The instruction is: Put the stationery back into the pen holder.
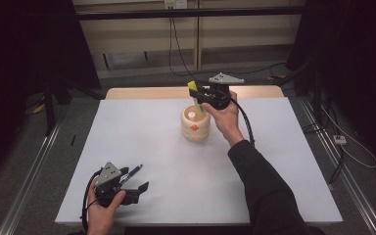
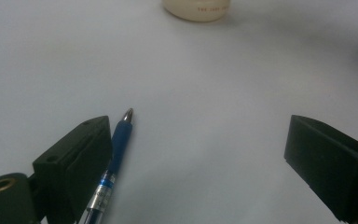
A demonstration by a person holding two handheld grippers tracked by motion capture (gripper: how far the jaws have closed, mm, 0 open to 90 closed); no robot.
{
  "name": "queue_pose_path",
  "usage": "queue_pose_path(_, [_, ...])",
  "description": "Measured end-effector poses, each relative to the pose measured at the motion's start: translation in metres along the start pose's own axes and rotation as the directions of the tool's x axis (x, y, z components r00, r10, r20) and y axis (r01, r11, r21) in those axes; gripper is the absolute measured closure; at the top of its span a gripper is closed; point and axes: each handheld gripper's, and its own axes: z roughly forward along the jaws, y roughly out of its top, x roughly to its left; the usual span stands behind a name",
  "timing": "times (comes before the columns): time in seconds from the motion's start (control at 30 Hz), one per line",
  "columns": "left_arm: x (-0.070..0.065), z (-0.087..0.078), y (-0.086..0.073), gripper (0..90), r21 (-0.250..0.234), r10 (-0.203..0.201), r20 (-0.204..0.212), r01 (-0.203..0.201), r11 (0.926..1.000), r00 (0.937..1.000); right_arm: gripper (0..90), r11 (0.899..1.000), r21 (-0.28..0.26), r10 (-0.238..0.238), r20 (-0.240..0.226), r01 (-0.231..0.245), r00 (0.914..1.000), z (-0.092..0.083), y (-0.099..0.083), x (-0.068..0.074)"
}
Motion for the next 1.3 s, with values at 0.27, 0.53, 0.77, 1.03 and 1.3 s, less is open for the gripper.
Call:
queue_pose_path(0.27, [0.0,0.0,0.0,7.8,-0.004,-0.002,0.0,0.002,1.0,1.0,68.0,1.0,0.001,-0.003,0.002,0.003,1.0,0.002,-0.007,-0.002])
queue_pose_path(0.53, [0.0,0.0,0.0,7.8,-0.001,-0.001,-0.004,0.001,1.0,1.0,68.1,1.0,-0.007,0.013,-0.004,-0.013,0.9999,0.005,-0.019,-0.005])
queue_pose_path(0.77, [0.0,0.0,0.0,7.8,-0.005,0.0,-0.002,0.0,1.0,1.0,68.0,1.0,-0.007,0.014,-0.004,-0.014,0.9999,0.006,-0.027,-0.006])
queue_pose_path(1.03, [0.0,0.0,0.0,7.8,-0.003,-0.003,-0.001,0.003,1.0,1.0,67.9,1.0,0.003,0.015,-0.007,-0.015,0.9999,0.007,-0.036,-0.007])
queue_pose_path(1.3, [0.0,0.0,0.0,7.8,-0.003,-0.002,0.0,0.002,1.0,1.0,37.6,0.999,-0.007,0.047,-0.002,-0.047,0.9989,0.001,-0.034,-0.007])
